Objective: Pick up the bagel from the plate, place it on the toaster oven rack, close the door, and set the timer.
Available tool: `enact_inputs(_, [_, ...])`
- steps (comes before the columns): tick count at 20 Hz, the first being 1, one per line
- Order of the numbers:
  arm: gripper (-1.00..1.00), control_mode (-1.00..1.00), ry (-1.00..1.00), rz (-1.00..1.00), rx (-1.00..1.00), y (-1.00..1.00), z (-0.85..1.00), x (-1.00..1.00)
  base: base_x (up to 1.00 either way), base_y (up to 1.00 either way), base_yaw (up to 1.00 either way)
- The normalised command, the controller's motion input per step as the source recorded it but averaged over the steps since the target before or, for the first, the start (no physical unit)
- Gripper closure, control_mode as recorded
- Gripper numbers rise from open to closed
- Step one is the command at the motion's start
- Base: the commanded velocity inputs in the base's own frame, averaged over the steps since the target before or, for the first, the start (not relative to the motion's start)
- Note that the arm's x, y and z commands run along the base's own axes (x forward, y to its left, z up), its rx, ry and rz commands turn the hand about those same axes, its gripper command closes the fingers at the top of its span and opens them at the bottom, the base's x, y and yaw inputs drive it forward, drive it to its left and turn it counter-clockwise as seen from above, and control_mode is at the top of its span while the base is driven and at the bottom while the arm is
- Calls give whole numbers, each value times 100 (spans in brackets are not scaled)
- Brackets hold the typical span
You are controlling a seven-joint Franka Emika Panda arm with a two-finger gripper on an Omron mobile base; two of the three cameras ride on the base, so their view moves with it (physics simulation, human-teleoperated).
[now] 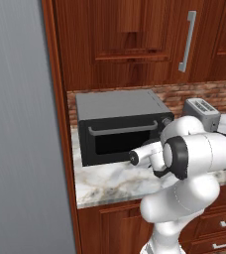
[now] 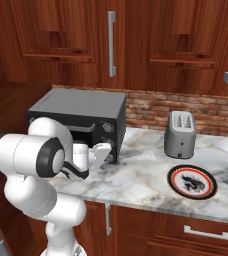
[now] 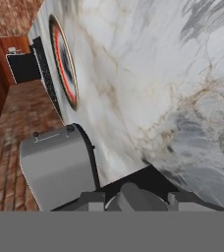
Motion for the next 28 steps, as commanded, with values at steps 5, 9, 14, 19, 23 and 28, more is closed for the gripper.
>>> enact_inputs(5, [100,-100,0,13,37,-27,12,30,0,0,0])
enact_inputs(9, [100,-100,0,15,50,-31,14,26,0,0,0])
enact_inputs(14, [100,-100,0,18,56,-30,15,24,0,0,0])
enact_inputs(19, [100,-100,0,18,65,-29,12,19,0,0,0])
enact_inputs(23, [100,-100,0,16,74,-28,6,16,0,0,0])
enact_inputs(28, [100,-100,0,20,77,-40,3,6,0,0,0])
